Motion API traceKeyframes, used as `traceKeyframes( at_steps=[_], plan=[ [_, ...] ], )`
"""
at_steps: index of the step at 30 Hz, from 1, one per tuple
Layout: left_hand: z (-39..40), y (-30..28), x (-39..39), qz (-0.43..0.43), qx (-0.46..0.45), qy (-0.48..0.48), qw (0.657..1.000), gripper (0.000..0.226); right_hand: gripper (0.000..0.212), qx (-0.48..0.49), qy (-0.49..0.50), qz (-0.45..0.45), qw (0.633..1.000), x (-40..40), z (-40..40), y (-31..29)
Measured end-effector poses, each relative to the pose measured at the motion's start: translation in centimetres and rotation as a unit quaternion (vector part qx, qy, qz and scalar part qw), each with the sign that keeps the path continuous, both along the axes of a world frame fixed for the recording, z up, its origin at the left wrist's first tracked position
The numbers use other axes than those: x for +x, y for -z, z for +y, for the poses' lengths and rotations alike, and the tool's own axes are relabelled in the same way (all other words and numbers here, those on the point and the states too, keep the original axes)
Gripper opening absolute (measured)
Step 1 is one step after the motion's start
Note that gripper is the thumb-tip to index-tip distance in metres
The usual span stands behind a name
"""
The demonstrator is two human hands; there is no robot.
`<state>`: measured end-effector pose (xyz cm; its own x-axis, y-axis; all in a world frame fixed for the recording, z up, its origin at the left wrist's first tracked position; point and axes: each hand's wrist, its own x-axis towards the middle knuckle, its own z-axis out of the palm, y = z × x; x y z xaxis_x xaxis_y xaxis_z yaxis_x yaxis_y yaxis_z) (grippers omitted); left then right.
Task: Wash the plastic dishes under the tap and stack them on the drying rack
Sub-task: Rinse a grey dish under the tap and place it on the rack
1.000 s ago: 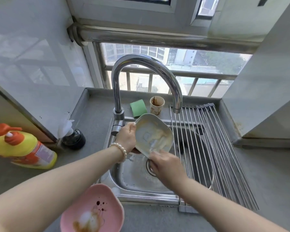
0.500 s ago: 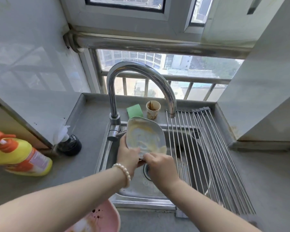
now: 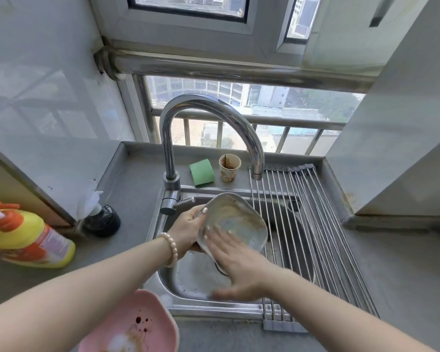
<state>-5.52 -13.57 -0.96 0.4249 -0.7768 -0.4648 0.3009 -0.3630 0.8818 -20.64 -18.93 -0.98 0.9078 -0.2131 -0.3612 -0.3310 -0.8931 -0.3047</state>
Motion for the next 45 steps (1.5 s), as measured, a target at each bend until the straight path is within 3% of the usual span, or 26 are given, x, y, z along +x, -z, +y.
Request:
traceKeyframes(
  at_steps=[4, 6, 10, 13, 16, 20, 23, 26, 29, 32, 34, 36, 40, 41, 43, 45],
  plan=[
    [0.0, -0.1, -0.1, 0.007, 0.01, -0.007, 1.0, 0.019, 0.123, -0.059, 0.069, 0.065, 0.994, -1.0, -2.5, -0.5],
    [-0.2, -0.1, -0.4, 0.011, 0.005, -0.01, 1.0, 0.021, 0.119, -0.002, 0.12, 0.08, 0.99, 0.5, -3.2, -1.0],
    [-0.4, -0.2, -0.9, 0.093, -0.005, 0.043, 0.995, 0.034, 0.095, 0.156, 0.181, -0.022, 0.971, 3.5, -2.1, -1.2],
    [-0.3, 0.4, -0.9, 0.137, -0.031, -0.001, 0.99, 0.037, 0.088, 0.185, 0.148, -0.046, 0.971, 3.8, -1.0, -0.9],
    [-0.2, 1.3, -0.5, 0.084, -0.001, -0.048, 0.995, 0.036, 0.09, 0.212, 0.052, -0.041, 0.975, 2.7, 0.6, -1.7],
    [0.6, 1.3, 1.7, -0.012, 0.044, -0.029, 0.999, 0.033, 0.062, 0.078, -0.034, 0.001, 0.996, -0.6, -1.1, -1.7],
    [1.1, 0.2, 3.3, -0.027, 0.074, 0.071, 0.994, 0.031, 0.039, -0.047, -0.11, -0.037, 0.992, -2.7, -3.5, -0.8],
    [1.1, -1.0, 4.0, -0.002, 0.098, 0.18, 0.979, 0.032, 0.05, -0.202, -0.171, -0.051, 0.963, -2.9, -5.7, -0.2],
    [0.7, -1.1, 4.1, 0.015, 0.13, 0.236, 0.963, 0.033, 0.064, -0.227, -0.185, -0.064, 0.954, -2.0, -6.7, -0.2],
    [0.4, -0.3, 4.3, 0.078, 0.145, 0.191, 0.968, 0.042, 0.032, -0.135, -0.126, -0.15, 0.971, -2.1, -6.3, 0.9],
    [0.1, 0.0, 4.0, 0.136, 0.136, 0.155, 0.969, 0.044, 0.02, 0.079, 0.039, -0.199, 0.976, -2.6, -5.7, 0.7],
    [0.1, 0.6, 3.4, 0.142, 0.118, 0.124, 0.975, 0.049, 0.025, 0.268, 0.223, -0.191, 0.918, -2.8, -5.3, -0.4],
    [0.0, 1.6, 1.9, 0.148, 0.019, 0.05, 0.988, 0.107, 0.048, 0.438, 0.357, -0.214, 0.796, -2.4, -6.4, 0.1],
    [0.0, 1.4, 1.5, 0.144, 0.0, 0.033, 0.989, 0.105, 0.056, 0.488, 0.382, -0.232, 0.75, -2.4, -6.7, 0.7],
    [-0.2, 1.2, 0.6, 0.13, -0.014, 0.013, 0.991, 0.078, 0.067, 0.57, 0.419, -0.258, 0.658, -2.0, -6.9, 1.5],
    [-0.3, 1.2, -0.5, 0.118, -0.024, 0.023, 0.993, 0.051, 0.066, 0.589, 0.478, -0.295, 0.581, -1.3, -6.5, 2.5]
  ],
)
